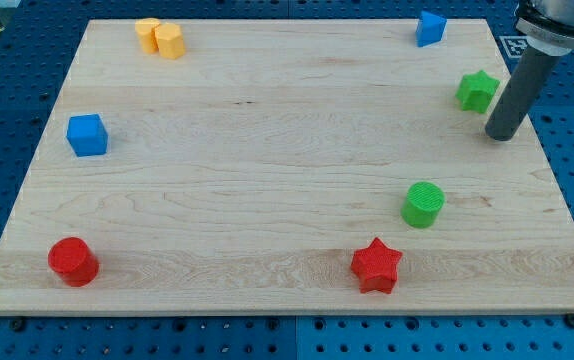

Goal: Move the green star towards the top right

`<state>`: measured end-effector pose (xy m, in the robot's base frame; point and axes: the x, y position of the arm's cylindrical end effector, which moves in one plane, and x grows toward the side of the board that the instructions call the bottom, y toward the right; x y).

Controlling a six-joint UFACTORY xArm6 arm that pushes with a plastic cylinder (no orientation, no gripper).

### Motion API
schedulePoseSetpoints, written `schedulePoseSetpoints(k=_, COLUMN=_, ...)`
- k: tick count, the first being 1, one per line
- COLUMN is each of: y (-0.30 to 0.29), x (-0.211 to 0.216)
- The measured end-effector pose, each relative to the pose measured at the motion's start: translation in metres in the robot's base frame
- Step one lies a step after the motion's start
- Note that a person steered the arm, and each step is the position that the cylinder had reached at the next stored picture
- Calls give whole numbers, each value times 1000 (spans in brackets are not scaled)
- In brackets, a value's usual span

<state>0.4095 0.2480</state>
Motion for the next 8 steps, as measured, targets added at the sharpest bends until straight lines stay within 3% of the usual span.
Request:
schedulePoseSetpoints(k=2, y=2, x=-83)
schedulePoseSetpoints(k=3, y=7, x=-73)
schedulePoseSetpoints(k=4, y=2, x=-36)
schedulePoseSetpoints(k=5, y=-1, x=-66)
schedulePoseSetpoints(k=6, y=-1, x=-67)
schedulePoseSetpoints(k=7, y=-9, x=-21)
schedulePoseSetpoints(k=8, y=-25, x=-73)
